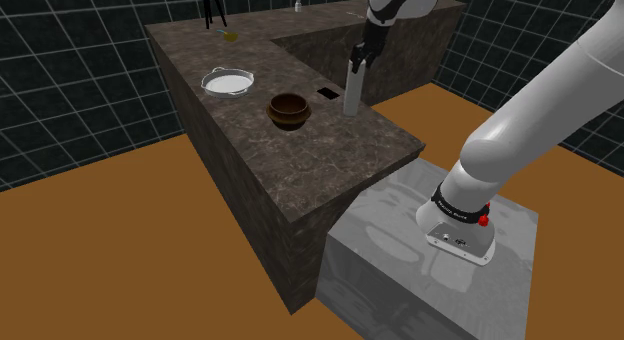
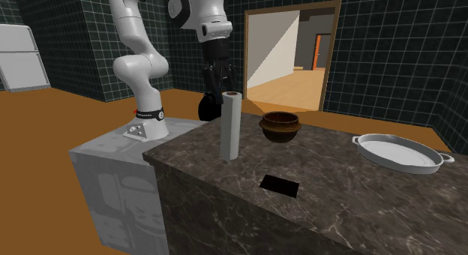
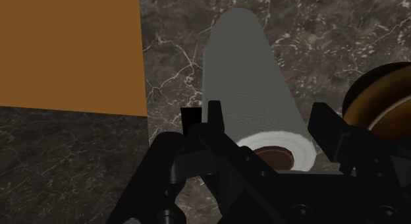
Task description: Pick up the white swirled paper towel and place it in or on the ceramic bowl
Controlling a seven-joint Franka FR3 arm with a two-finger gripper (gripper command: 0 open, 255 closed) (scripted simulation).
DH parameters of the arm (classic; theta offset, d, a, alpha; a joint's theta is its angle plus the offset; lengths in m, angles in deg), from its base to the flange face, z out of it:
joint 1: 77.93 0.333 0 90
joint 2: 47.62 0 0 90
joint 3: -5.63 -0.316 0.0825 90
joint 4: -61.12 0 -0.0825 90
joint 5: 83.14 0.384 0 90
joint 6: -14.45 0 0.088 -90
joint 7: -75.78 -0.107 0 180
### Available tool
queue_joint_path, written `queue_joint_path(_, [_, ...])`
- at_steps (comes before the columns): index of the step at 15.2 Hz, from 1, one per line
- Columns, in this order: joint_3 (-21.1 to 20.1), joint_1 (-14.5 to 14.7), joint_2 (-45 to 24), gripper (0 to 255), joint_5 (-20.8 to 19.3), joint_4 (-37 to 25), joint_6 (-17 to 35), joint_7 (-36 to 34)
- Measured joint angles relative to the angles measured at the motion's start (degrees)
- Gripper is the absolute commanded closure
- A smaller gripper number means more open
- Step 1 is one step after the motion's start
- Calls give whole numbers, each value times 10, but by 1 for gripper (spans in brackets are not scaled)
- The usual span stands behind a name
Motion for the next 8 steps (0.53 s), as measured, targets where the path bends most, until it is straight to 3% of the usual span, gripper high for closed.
queue_joint_path(8, [-5, -1, 22, 255, -5, -42, -63, -6])
